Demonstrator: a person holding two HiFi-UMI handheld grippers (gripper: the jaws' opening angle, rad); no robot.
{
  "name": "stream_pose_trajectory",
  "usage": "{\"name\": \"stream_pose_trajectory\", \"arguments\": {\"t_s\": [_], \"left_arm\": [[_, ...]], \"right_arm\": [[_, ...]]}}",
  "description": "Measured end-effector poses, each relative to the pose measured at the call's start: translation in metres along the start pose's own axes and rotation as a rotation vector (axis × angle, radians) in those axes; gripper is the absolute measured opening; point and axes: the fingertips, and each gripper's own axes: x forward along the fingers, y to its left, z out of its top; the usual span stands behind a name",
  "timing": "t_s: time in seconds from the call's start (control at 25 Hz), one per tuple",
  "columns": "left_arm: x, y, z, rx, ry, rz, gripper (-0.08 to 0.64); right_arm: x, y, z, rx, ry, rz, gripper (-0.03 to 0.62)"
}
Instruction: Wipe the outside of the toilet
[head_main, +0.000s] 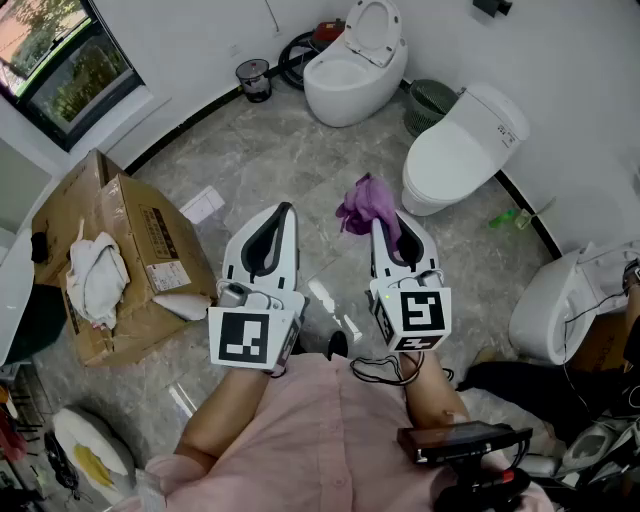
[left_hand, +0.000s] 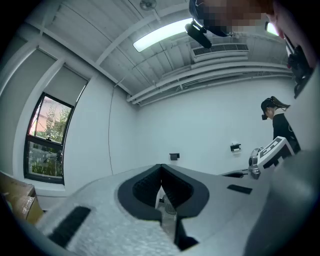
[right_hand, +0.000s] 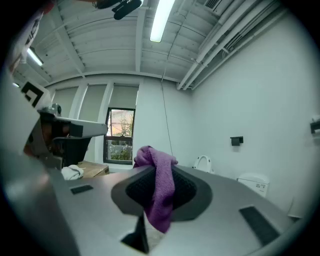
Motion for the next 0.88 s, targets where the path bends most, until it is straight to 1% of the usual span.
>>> {"name": "stream_pose_trajectory", "arguments": {"t_s": [0.12, 0.24, 0.52, 0.68, 0.88], "left_arm": [[0.000, -0.002, -0.001, -0.008, 0.014, 0.001, 0.006], [0.001, -0.001, -0.004, 0.006, 0.014, 0.005, 0.006], [0.004, 0.007, -0.021, -0.008, 0.039, 0.041, 0.006], [0.017, 0.028, -0.038, -0.038, 0.076, 0.059, 0.006], [0.059, 0.071, -0.054, -0.024, 0.072, 0.067, 0.006]], "right_arm": [[-0.001, -0.002, 0.001, 0.006, 0.009, 0.001, 0.069], [-0.002, -0.004, 0.002, 0.007, 0.011, 0.007, 0.069], [0.010, -0.005, -0.003, 0.033, 0.004, 0.036, 0.074], [0.040, -0.003, -0.015, 0.037, 0.024, 0.044, 0.074], [0.097, -0.010, -0.024, 0.029, 0.044, 0.040, 0.074]]}}
